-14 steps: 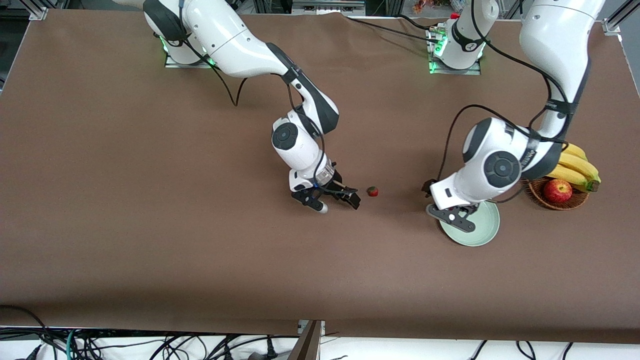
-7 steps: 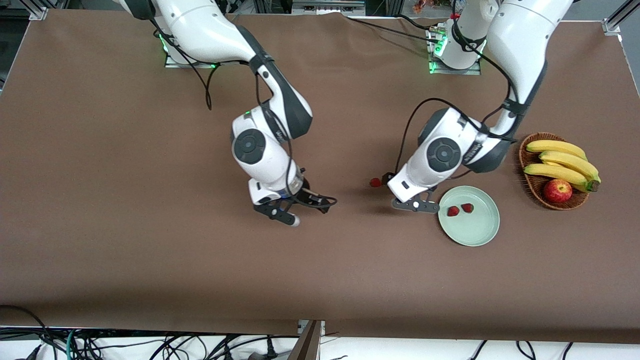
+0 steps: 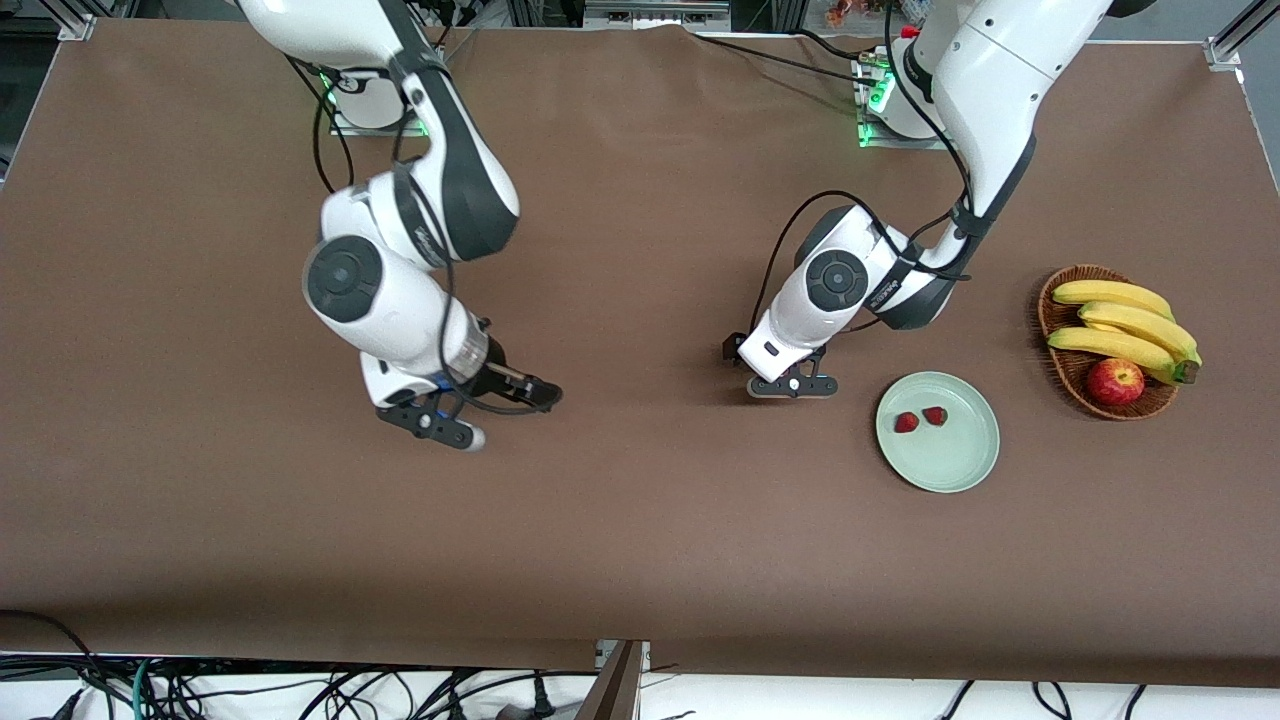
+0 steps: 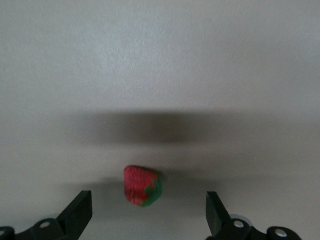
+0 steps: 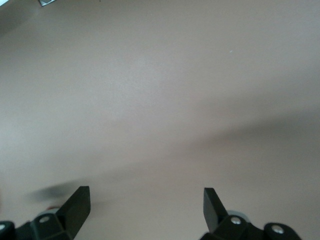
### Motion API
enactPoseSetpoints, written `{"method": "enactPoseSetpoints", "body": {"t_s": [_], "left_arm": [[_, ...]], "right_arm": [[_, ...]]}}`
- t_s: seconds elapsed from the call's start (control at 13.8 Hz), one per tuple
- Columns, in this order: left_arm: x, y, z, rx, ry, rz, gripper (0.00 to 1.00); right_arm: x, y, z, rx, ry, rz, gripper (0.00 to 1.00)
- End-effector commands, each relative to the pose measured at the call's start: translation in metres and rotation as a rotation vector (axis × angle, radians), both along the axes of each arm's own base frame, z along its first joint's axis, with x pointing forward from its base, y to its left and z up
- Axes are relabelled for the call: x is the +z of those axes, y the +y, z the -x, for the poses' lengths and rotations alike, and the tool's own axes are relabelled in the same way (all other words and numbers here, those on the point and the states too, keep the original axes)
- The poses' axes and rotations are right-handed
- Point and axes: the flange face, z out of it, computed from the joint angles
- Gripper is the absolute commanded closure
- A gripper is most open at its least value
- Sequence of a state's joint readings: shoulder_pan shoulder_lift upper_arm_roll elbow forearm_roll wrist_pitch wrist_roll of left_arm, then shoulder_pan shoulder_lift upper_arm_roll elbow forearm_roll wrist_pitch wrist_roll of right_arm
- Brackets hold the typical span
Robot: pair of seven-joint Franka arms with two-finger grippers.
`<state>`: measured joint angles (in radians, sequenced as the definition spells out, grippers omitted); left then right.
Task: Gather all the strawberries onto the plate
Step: 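Grasp the third strawberry with the left gripper while the right gripper withdraws, then carry the third strawberry to the plate while the right arm returns to rest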
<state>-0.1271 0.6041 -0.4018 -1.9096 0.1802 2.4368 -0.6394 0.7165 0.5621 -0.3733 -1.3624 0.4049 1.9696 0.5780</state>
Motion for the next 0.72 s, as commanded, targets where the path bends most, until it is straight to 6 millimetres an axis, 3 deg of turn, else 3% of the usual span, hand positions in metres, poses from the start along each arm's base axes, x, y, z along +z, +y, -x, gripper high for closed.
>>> {"method": "enactPoseSetpoints", "body": {"t_s": [0.0, 0.22, 0.29, 0.43, 0.51, 0.65], "left_arm": [[-0.007, 0.000, 0.005, 0.003, -0.017, 0.000, 0.00], [-0.030, 0.002, 0.003, -0.012, -0.050, 0.029, 0.46], [-0.030, 0.006, 0.000, -0.045, -0.072, 0.009, 0.55], [-0.028, 0.018, -0.006, -0.059, -0.088, -0.008, 0.89], [-0.026, 0.019, -0.006, -0.060, -0.086, -0.012, 1.00], [-0.016, 0.020, -0.011, -0.054, -0.099, -0.017, 1.00]], "right_arm": [[0.020, -0.039, 0.030, 0.074, 0.004, 0.035, 0.00], [0.054, -0.072, 0.055, 0.115, -0.007, 0.093, 0.00], [0.067, -0.082, 0.060, 0.133, 0.009, 0.100, 0.00], [0.099, -0.104, 0.071, 0.166, 0.014, 0.137, 0.00], [0.112, -0.123, 0.073, 0.182, 0.019, 0.140, 0.00], [0.134, -0.157, 0.078, 0.231, 0.016, 0.133, 0.00]]}}
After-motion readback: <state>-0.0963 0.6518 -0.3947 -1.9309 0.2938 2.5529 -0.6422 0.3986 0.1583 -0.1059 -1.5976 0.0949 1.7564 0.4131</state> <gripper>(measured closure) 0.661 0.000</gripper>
